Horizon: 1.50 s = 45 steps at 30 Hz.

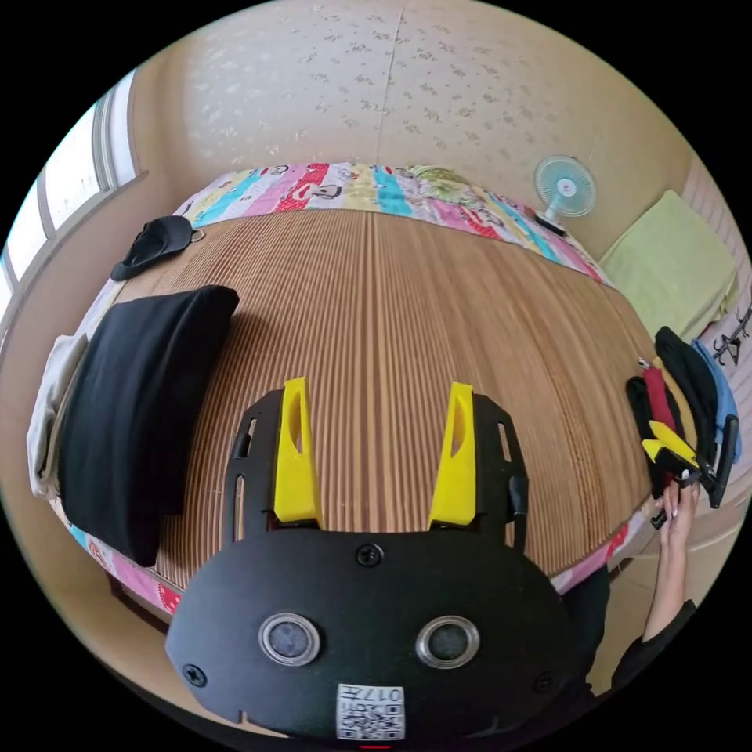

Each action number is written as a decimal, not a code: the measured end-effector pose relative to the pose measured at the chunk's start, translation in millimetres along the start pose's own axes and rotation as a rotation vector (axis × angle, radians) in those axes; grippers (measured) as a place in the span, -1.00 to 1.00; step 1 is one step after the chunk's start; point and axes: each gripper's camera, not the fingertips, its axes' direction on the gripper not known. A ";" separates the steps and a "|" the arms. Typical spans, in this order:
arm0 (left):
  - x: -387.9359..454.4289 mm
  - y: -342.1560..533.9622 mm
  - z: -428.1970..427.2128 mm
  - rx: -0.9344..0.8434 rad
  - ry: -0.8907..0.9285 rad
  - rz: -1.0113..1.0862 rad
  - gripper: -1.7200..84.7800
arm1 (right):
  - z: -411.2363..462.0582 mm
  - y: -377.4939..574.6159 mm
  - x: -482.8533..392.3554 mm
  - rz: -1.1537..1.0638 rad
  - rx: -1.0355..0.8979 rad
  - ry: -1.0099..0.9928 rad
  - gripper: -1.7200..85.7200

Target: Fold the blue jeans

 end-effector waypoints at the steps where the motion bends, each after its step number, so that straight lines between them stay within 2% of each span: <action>1: -4.4 1.0 11.4 0.005 -0.023 -0.020 -0.40 | 22.7 -12.1 -11.0 0.041 -0.014 0.031 -0.21; 6: -20.7 15.3 45.7 -0.029 -0.060 -0.078 -0.37 | 95.3 -18.8 -29.0 0.201 -0.088 0.023 -0.18; 9: -17.1 14.0 42.6 -0.032 -0.095 -0.094 -0.38 | 115.2 -6.4 -49.5 0.192 -0.056 0.191 -0.19; 11: -6.1 10.7 43.4 -0.046 -0.150 -0.071 -0.39 | 133.3 -11.5 -60.9 0.188 -0.121 0.277 -0.18; 45: -21.7 -21.2 -2.0 -0.053 -0.152 -0.066 -0.40 | 172.3 11.1 -40.8 0.202 -0.136 0.262 -0.17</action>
